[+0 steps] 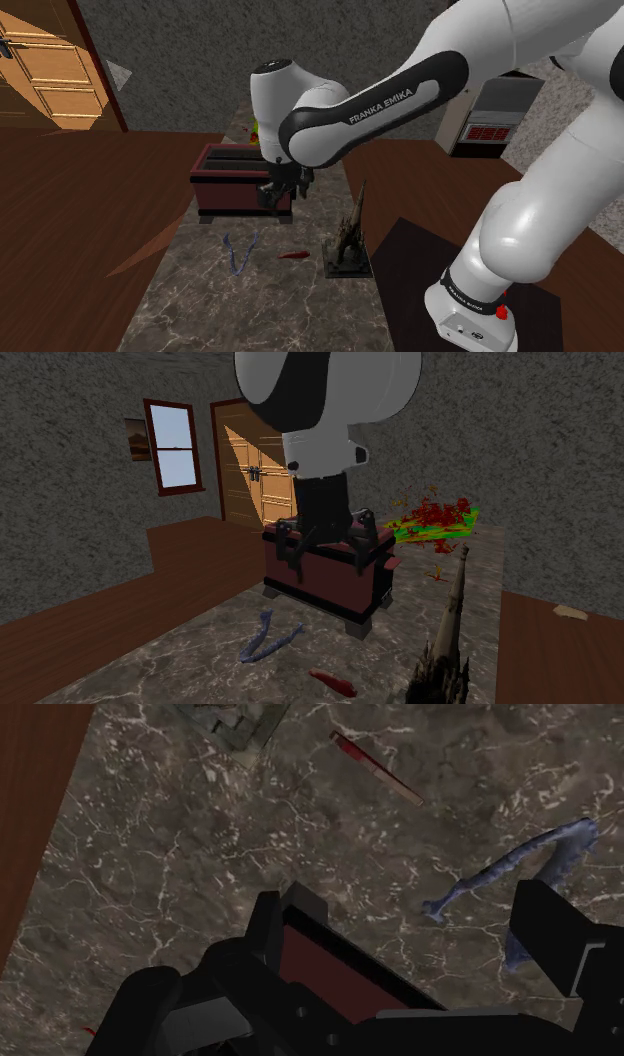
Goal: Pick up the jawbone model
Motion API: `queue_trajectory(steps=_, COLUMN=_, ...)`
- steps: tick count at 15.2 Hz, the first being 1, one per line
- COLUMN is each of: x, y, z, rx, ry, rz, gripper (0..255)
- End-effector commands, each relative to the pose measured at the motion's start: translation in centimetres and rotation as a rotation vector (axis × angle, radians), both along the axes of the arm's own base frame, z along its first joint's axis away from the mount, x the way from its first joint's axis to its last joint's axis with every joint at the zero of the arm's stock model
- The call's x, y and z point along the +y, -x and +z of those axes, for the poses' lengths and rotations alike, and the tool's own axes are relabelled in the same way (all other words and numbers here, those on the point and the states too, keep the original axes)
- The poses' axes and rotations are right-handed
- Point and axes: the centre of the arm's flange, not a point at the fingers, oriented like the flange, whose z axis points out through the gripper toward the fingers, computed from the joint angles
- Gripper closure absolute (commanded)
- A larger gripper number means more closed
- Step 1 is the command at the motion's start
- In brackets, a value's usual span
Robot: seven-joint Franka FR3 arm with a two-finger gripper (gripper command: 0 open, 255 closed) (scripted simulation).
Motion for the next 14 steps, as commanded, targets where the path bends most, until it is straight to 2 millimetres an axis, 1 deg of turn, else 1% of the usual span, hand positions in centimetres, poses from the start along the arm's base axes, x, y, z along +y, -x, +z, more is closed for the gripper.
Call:
queue_trajectory(steps=1, x=1.5, y=-1.5, z=-1.6, rx=-0.005, ry=0.004, rz=-0.023, gripper=0)
queue_trajectory(steps=8, x=6.5, y=-6.7, z=-7.5, rx=-0.02, ry=0.021, rz=-0.095, gripper=0)
queue_trajectory(steps=14, x=10.3, y=-11.6, z=-12.6, rx=-0.032, ry=0.036, rz=-0.157, gripper=0)
